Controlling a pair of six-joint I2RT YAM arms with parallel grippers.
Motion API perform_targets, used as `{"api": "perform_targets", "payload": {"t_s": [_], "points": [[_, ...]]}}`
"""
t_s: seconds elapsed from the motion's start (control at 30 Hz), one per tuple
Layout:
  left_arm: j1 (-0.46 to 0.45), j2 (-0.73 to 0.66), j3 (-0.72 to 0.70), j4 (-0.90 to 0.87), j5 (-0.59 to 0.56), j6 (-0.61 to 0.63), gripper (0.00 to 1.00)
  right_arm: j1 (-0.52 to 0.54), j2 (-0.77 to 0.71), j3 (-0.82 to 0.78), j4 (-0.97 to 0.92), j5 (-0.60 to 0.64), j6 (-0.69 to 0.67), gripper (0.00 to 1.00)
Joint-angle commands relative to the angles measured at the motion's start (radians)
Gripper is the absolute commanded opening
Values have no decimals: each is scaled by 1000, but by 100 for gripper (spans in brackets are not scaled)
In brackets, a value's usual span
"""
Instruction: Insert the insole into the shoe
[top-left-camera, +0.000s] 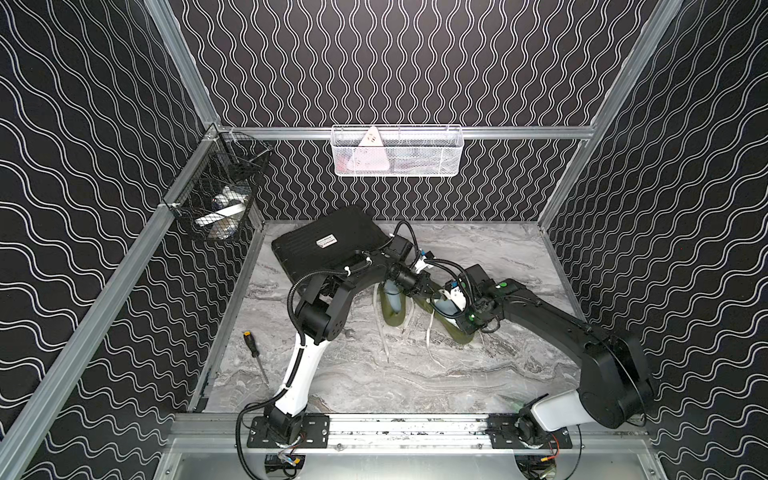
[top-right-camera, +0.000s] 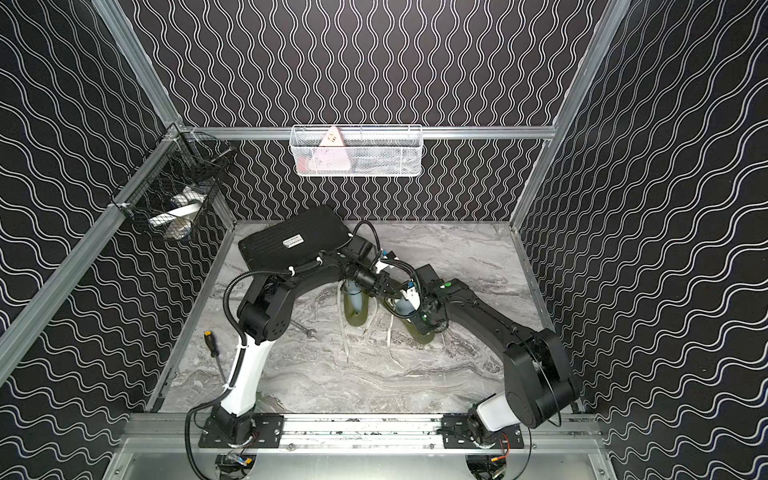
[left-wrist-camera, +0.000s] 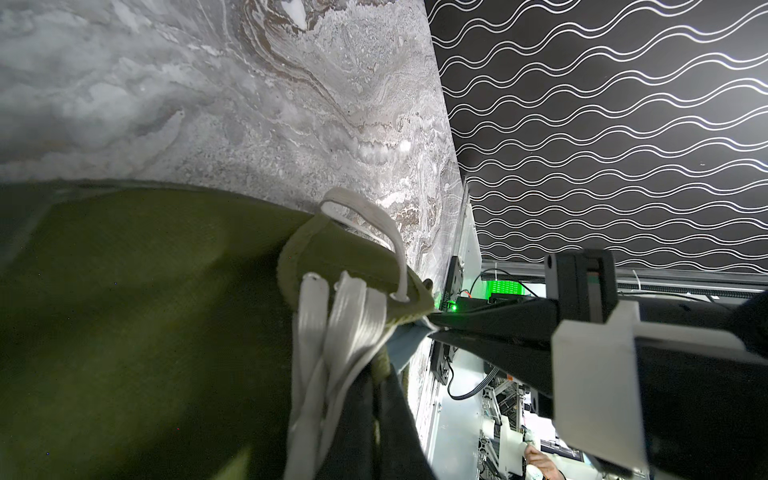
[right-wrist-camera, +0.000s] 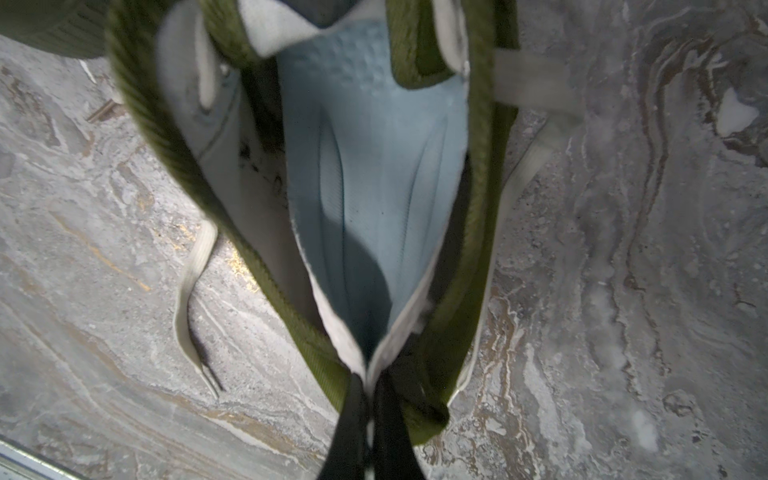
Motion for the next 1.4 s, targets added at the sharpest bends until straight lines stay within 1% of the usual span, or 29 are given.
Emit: {"api": "perform_targets", "payload": {"t_s": [0.0, 0.07, 0.3, 0.43, 0.53, 0.6, 0.7, 0.83, 1.0, 1.2, 1.23, 1.27, 1.3, 1.37], "points": [[2, -16, -8, 14, 9, -8, 0, 0, 4, 9, 16, -7, -3, 0], [1, -15, 1, -13, 10, 10, 0, 0, 5, 3, 37, -12, -9, 0], [1, -24, -17, 0, 9, 7, 0, 0, 47, 30, 89, -21, -35, 0], [2, -16, -2, -28, 15, 24, 0, 0, 28, 2, 111, -15, -59, 0], [1, -13, -7, -2, 18, 4, 0, 0, 22, -9, 145, 5, -87, 0], [1, -5, 10, -33, 20, 24, 0, 0, 31, -3, 156, 12, -95, 0], [1, -9, -7, 5, 19, 0, 0, 0, 33, 8, 158, 10, -97, 0], [1, -10, -11, -2, 23, 12, 0, 0, 16, -14, 193, -3, -120, 0], [-1, -8, -12, -9, 26, 18, 0, 1, 50, -16, 195, 42, -156, 0], [1, -7, -11, -17, 27, 22, 0, -1, 77, -43, 243, 88, -176, 0], [1, -9, -11, -19, 28, 19, 0, -2, 87, -33, 223, 93, -176, 1], [0, -9, -7, -31, 29, 27, 0, -1, 95, -16, 191, 96, -172, 5], [-1, -10, -4, -45, 28, 36, 0, -1, 101, 5, 159, 104, -157, 11], [0, -20, -16, -27, 21, 23, 0, -1, 95, 32, 104, 103, -145, 30]]}}
